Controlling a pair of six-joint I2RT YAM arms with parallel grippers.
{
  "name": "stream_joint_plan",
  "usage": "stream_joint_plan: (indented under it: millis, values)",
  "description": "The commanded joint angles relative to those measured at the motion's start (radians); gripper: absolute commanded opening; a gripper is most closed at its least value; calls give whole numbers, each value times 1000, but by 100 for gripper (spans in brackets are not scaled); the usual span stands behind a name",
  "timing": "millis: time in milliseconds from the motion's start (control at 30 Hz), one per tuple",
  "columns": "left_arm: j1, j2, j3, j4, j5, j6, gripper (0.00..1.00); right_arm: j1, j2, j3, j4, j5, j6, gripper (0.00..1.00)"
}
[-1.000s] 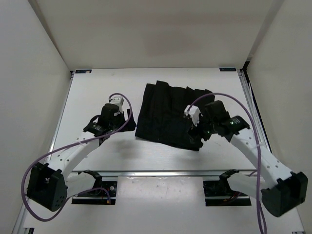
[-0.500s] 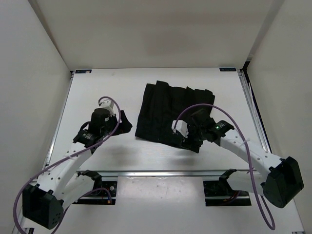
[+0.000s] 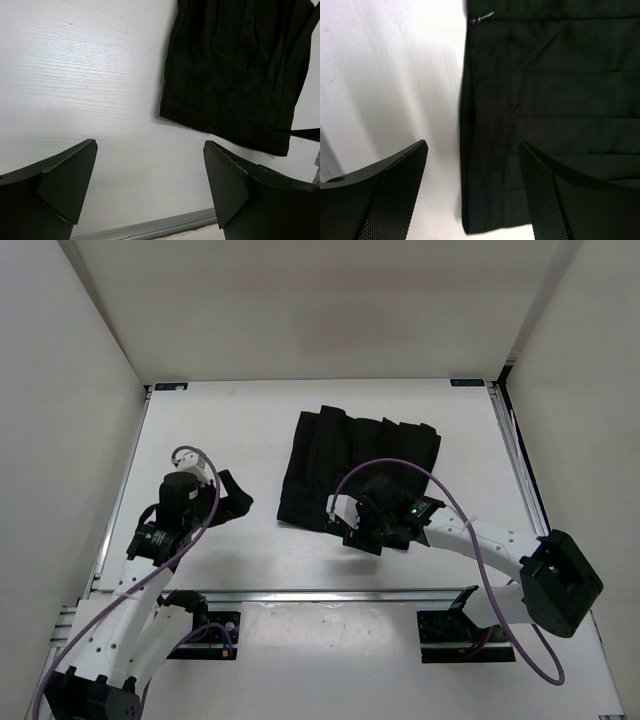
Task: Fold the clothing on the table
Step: Fold the skirt
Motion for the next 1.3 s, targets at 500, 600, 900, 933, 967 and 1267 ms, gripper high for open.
stream_joint_plan:
  millis: [500,600,900,933,967,1267]
  values:
    - [126,-53,-15,-26,112,65,99,61,147,-78,347,231,4,61]
    - [137,-57,-23,-27,121,71,99,52,158,-86,353,248,-4,59]
    - [152,-66,-29,-24,130,76,98,43,150,-146,422,325,-28,57]
    - [152,-80,-33,-24,132,82,99,49,143,-147,417,322,-28,62]
    - [155,-73,-32,-26,136,76,98,46,134,-156,413,325,-27,65]
    - [172,-85,-44,-12,144,70,99,30,72,-241,388,355,-4,69]
